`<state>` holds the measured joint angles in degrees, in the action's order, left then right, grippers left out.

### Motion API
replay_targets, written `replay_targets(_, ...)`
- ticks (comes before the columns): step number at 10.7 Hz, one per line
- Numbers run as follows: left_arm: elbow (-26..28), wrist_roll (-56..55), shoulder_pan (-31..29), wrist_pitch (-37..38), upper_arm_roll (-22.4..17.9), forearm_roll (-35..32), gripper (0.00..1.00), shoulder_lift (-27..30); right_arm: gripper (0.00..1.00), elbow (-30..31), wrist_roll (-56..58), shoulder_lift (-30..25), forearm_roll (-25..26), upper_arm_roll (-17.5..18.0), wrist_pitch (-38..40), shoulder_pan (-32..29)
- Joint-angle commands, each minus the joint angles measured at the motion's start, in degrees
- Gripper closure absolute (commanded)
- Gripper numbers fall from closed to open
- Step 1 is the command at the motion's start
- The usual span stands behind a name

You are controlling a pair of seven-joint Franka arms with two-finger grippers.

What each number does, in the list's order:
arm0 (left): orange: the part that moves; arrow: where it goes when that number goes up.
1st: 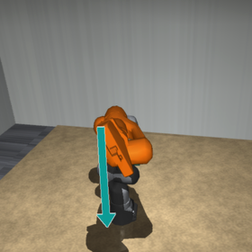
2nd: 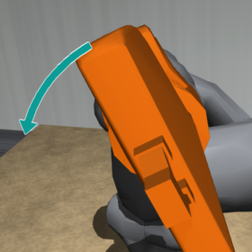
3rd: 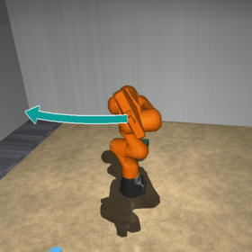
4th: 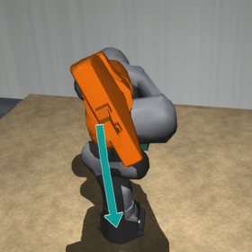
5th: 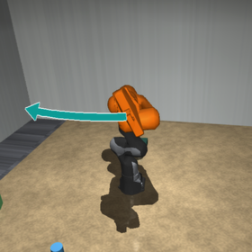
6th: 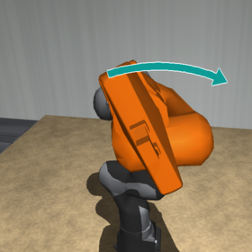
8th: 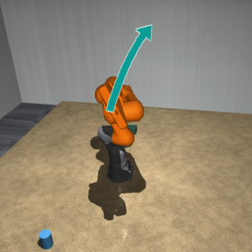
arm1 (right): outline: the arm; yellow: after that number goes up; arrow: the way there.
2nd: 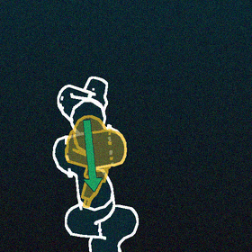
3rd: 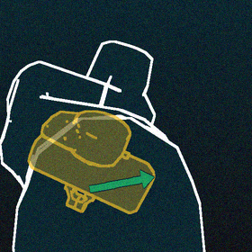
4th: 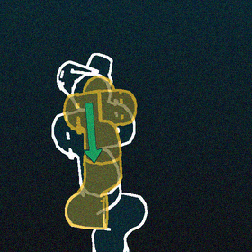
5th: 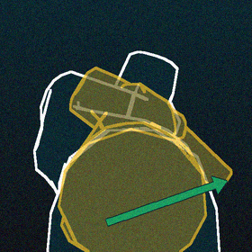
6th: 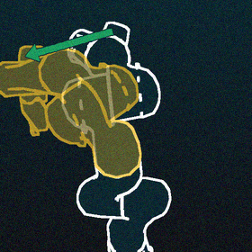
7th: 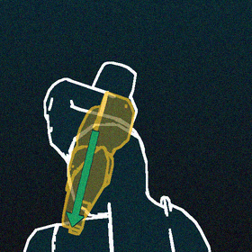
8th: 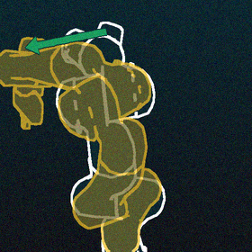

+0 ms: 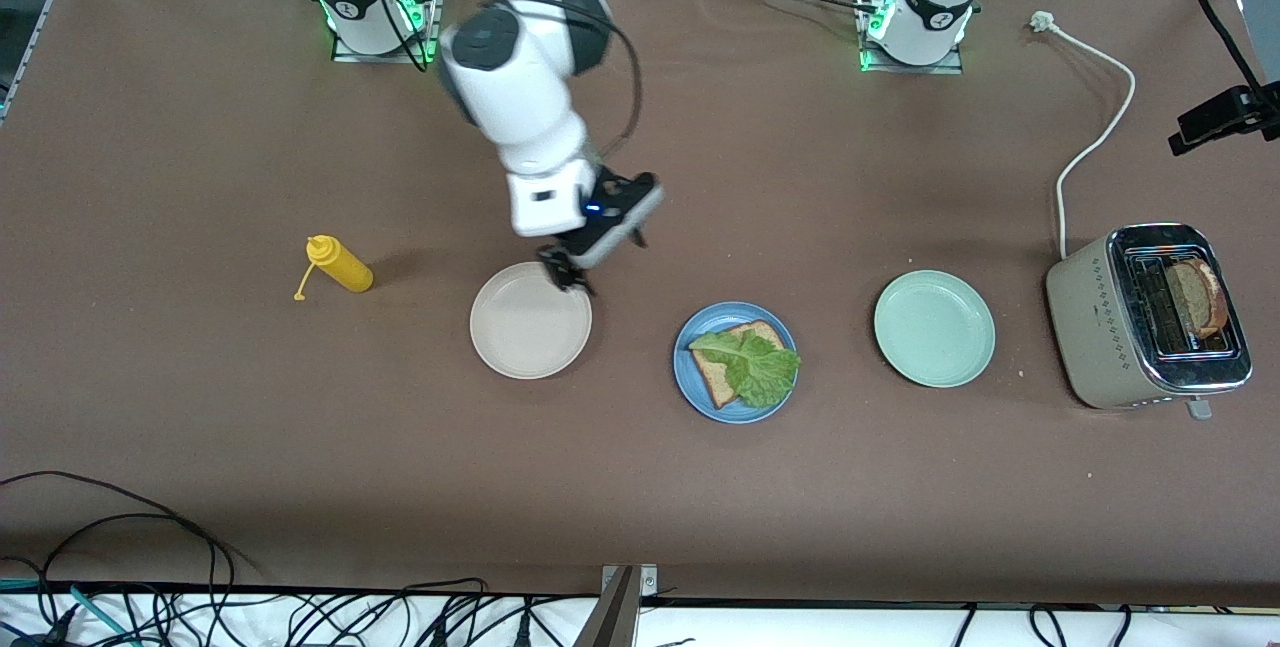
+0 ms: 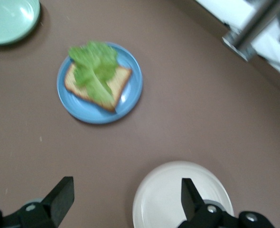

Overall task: Make sandwich in blue plate with both arms
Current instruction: 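Raise the right gripper and move it over the yellow mustard bottle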

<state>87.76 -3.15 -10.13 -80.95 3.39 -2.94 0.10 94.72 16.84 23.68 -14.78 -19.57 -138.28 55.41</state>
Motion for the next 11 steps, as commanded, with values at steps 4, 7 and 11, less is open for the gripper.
replay_targets(4, -1.36, 0.25, -0.24, 0.62, -0.05, 1.27, 0.0, -0.54, 0.0, 15.66, 15.81, -17.78, 0.19, -19.51, 17.85, 0.49)
replay_targets(7, -1.36, 0.25, -0.24, 0.62, -0.05, 1.27, 0.0, -0.54, 0.0, 19.88, 28.02, -20.42, 0.81, -28.92, 20.24, 0.49)
replay_targets(11, -1.36, 0.34, -0.24, 0.62, -0.05, 1.27, 0.0, -0.54, 0.0, 25.67, 45.69, -20.42, 0.02, -38.07, 14.91, 0.49)
